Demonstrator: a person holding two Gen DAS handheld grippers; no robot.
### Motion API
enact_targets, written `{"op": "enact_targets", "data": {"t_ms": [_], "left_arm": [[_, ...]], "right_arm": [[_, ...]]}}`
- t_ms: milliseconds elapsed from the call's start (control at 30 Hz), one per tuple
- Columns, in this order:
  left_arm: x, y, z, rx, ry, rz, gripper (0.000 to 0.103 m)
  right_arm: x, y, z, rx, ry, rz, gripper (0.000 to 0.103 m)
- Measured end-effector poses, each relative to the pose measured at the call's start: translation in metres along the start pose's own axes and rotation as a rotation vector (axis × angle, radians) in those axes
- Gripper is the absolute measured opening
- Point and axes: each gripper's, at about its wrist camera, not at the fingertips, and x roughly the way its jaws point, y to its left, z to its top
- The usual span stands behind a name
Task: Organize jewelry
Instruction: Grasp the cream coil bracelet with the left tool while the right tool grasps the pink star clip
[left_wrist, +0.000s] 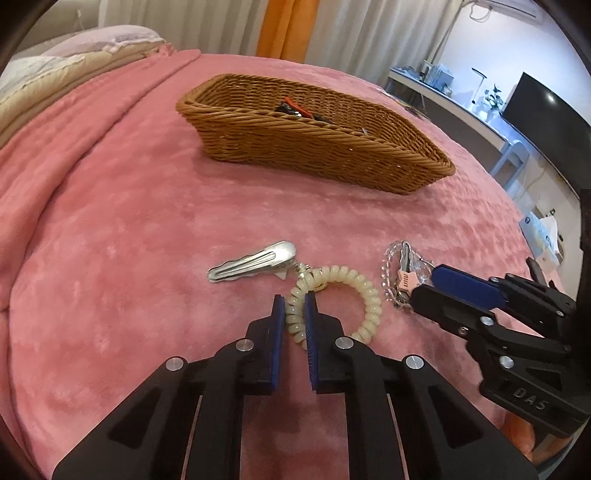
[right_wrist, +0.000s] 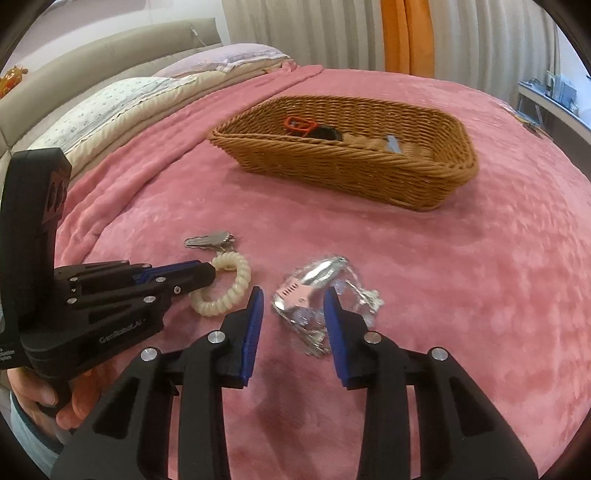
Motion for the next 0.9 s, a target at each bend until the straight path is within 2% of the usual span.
{"op": "enact_targets", "data": {"t_ms": [133,233,300,333,533,667,767,900], "left_arm": [[0.0,0.002,0.0,-0.007,0.005,-0.009,0.009],[0.001,0.002,0.0,-0.001,0.005,-0.012,0.009],[0.001,0.002,-0.001,-0.002,0.005,-0.014,0.009],[0.001,0.002,-0.001,-0.004,0.005,-0.016,0.009],[0.001,0.001,-0.001,-0.002,0.005,-0.021,0.009],[0.001,0.0,-0.001,0.002,0.007,-0.025,0.009],[0.002,0.001,-0.001,0.002,0.017,-0.03,0.009],[-0.006,0.002,-0.001,0.014,0.037,-0.015,0.01]], "right_arm": [[0.014,0.005,0.003,-0.01,0.04,-0.065,0.03],[0.021,-0.002,0.005,0.025,0.059,-0.053,0.031],[0.019,-0.006,0.006,0.042,0.047,-0.024,0.02],[0.016,-0.008,0.005,0.05,0.034,-0.01,0.019],[-0.001,-0.018,0.005,0.089,-0.032,0.022,0.019],[-0.018,-0.036,0.006,0.12,-0.073,-0.002,0.019],[-0.018,-0.066,0.007,0.167,-0.044,-0.029,0.019],[-0.011,-0.093,0.002,0.195,0.035,0.008,0.019]]}}
